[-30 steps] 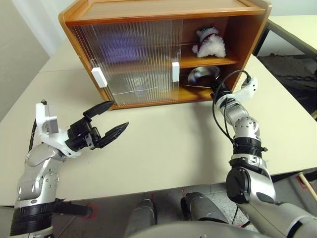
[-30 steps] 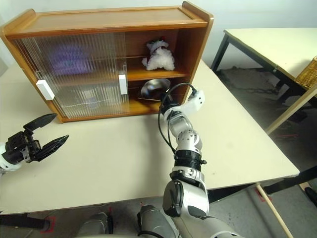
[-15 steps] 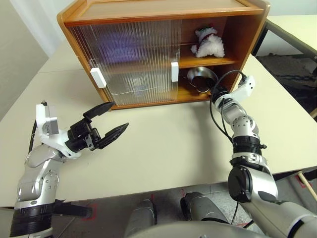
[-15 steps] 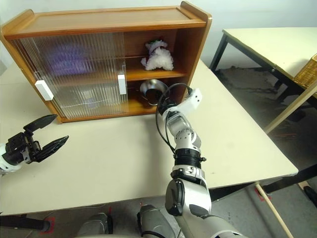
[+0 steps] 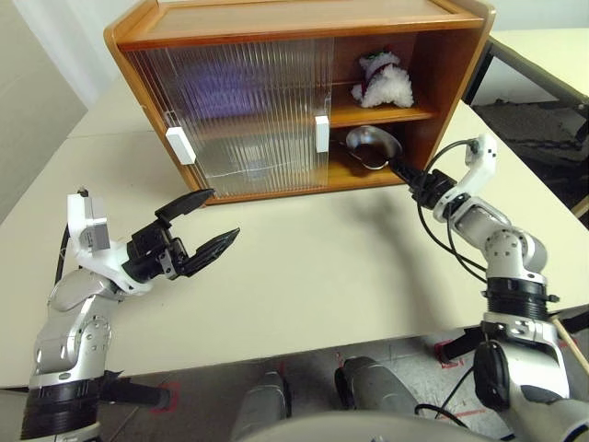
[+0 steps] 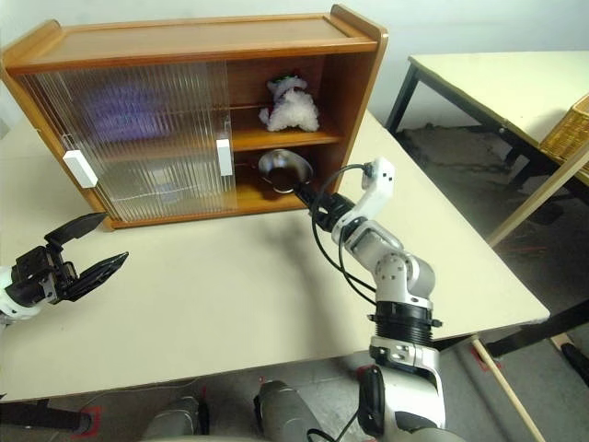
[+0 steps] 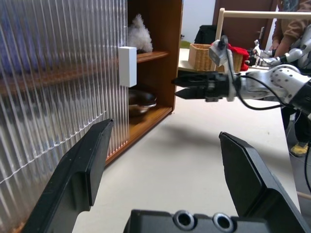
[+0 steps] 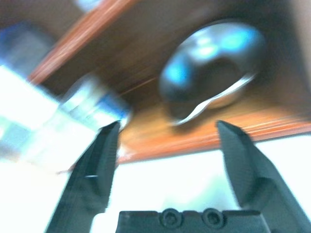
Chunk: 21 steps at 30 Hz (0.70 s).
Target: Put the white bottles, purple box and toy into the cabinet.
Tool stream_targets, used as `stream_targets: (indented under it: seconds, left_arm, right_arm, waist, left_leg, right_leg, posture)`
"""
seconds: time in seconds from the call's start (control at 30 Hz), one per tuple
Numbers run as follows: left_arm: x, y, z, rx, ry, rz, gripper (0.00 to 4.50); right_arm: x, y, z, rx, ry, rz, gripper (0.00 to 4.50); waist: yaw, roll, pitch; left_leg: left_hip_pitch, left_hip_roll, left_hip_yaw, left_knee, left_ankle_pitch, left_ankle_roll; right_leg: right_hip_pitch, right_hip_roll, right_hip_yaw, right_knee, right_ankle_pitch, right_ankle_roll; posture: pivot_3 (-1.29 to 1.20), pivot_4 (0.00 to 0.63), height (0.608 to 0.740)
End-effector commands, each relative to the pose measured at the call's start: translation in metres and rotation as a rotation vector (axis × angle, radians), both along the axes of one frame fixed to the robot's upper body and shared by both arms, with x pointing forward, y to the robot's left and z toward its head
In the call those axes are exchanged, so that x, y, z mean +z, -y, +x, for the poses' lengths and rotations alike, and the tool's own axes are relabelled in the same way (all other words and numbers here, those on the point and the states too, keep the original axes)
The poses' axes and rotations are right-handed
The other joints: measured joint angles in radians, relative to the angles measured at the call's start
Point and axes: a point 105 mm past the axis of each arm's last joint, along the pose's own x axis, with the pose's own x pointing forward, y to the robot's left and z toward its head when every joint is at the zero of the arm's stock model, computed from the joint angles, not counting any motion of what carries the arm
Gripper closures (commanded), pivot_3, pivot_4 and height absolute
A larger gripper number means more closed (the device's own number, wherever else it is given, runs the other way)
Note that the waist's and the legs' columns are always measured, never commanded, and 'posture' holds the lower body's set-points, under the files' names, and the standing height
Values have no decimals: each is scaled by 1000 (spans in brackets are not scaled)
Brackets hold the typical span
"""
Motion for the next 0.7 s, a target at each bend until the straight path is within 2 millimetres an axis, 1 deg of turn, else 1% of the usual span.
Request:
stream_targets:
  seconds: [0.03, 0.13, 0.17, 0.23, 0.27, 0.37, 0.43, 0.5, 0.57, 0.63, 0.7]
  left_arm:
    - [-3, -2, 0, 11, -7, 7, 0]
    - [-3, -2, 0, 18, -7, 5, 0]
    - [-4, -2, 0, 22, -7, 3, 0]
    - [-4, -3, 0, 29, -7, 0, 0]
    - [-4, -3, 0, 30, -7, 0, 0]
    - [-5, -3, 0, 32, -7, 0, 0]
    - [-5, -3, 0, 37, -6, 5, 0]
    - [-5, -3, 0, 40, -7, 5, 0]
    - [-6, -2, 0, 40, -8, 5, 0]
    - [-6, -2, -1, 40, -10, 4, 0]
    - [-7, -1, 0, 38, -11, 12, 0]
  right_arm:
    - [13, -29, -17, 164, 66, 7, 2162]
    - [16, -47, -28, 256, 108, -21, 3290]
    - [17, -56, -28, 278, 131, -34, 3705]
    - [20, -66, -28, 298, 162, -43, 4478]
    - [23, -73, -26, 306, 179, -38, 4478]
    - [26, -86, -23, 320, 200, -27, 4478]
    - [25, -110, -24, 371, 206, -25, 4478]
    - [22, -126, -19, 365, 212, -46, 4478]
    - [21, -132, -14, 347, 221, -56, 4478]
    - [22, -141, -9, 339, 233, -50, 4478]
    - [24, -148, -3, 316, 249, -56, 4478]
  waist:
    - [-3, 0, 0]
    - [-2, -1, -1]
    - [-2, -1, -1]
    - [-2, -2, -1]
    - [-1, -2, -1]
    - [-1, -2, -1]
    - [0, -2, -1]
    - [0, -2, -1]
    - [1, -2, -1]
    - [5, -2, -1]
    - [12, -2, -1]
  left_leg:
    - [0, 0, 0, 1, 0, 0]
    - [0, 0, -1, 4, 1, 0]
    - [0, 0, -1, 4, 1, 0]
    - [0, 0, -1, 6, 1, 0]
    - [0, 0, -1, 6, 1, 0]
    - [-1, 0, -2, 6, 1, 0]
    - [-1, 0, -2, 6, 1, 0]
    - [-1, 0, -2, 4, 1, 0]
    - [-1, 0, -2, 2, 1, 0]
    - [-1, 1, -2, 0, 1, 0]
    - [-3, 1, -2, -1, 1, 0]
  right_leg:
    - [0, 1, 0, 0, -1, -2]
    - [2, 1, 0, 0, -2, -3]
    - [2, 1, 0, 0, -2, -3]
    - [2, 1, 1, 0, -2, -3]
    - [2, 1, 1, 0, -2, -3]
    - [1, 1, 1, 0, -1, -4]
    - [1, 1, 0, 0, -1, -4]
    - [0, 1, 0, 0, -1, -6]
    - [-2, 1, 0, 0, -1, -8]
    - [-3, 1, -1, 0, 3, -16]
    - [-4, 0, -1, 0, 3, -17]
  posture:
    - [-181, 50, 740]
    - [-177, 51, 740]
    - [-177, 51, 740]
    - [-177, 51, 740]
    - [-169, 54, 740]
    - [-169, 54, 740]
    - [-156, 54, 740]
    - [-155, 55, 740]
    - [-153, 55, 740]
    - [-152, 54, 740]
    - [-145, 52, 740]
